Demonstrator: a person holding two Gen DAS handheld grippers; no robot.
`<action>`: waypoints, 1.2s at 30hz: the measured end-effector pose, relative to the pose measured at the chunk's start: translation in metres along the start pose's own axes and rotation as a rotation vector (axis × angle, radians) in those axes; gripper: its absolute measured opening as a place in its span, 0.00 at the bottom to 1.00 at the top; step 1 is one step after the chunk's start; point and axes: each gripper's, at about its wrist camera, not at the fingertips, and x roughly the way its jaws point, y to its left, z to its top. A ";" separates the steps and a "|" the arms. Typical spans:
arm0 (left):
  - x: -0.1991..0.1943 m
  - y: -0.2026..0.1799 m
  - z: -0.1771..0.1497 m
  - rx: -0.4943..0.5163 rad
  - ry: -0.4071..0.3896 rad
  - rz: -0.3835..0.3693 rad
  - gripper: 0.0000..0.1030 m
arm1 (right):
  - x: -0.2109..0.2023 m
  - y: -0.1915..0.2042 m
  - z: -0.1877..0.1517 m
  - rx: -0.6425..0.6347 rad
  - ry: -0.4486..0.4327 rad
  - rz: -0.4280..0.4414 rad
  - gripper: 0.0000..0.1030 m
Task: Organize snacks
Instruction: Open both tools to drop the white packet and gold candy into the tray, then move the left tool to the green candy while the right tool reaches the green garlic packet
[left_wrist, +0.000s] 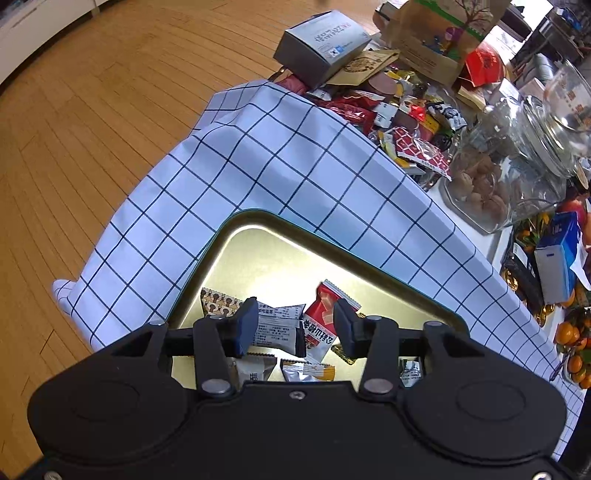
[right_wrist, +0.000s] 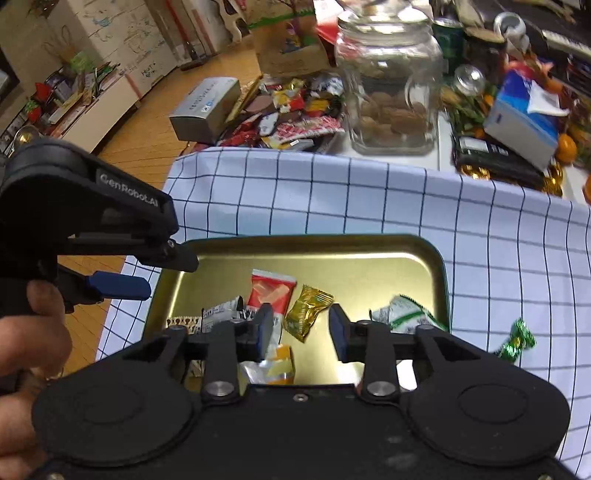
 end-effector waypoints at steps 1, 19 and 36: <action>0.001 0.001 0.000 -0.003 0.001 0.000 0.50 | 0.000 0.002 -0.001 -0.005 -0.018 -0.013 0.56; 0.003 -0.019 -0.018 0.061 0.061 -0.038 0.50 | 0.002 -0.038 -0.018 -0.010 0.177 -0.082 0.58; -0.026 -0.090 -0.086 0.214 -0.004 -0.234 0.50 | -0.079 -0.175 -0.035 0.206 0.022 -0.247 0.58</action>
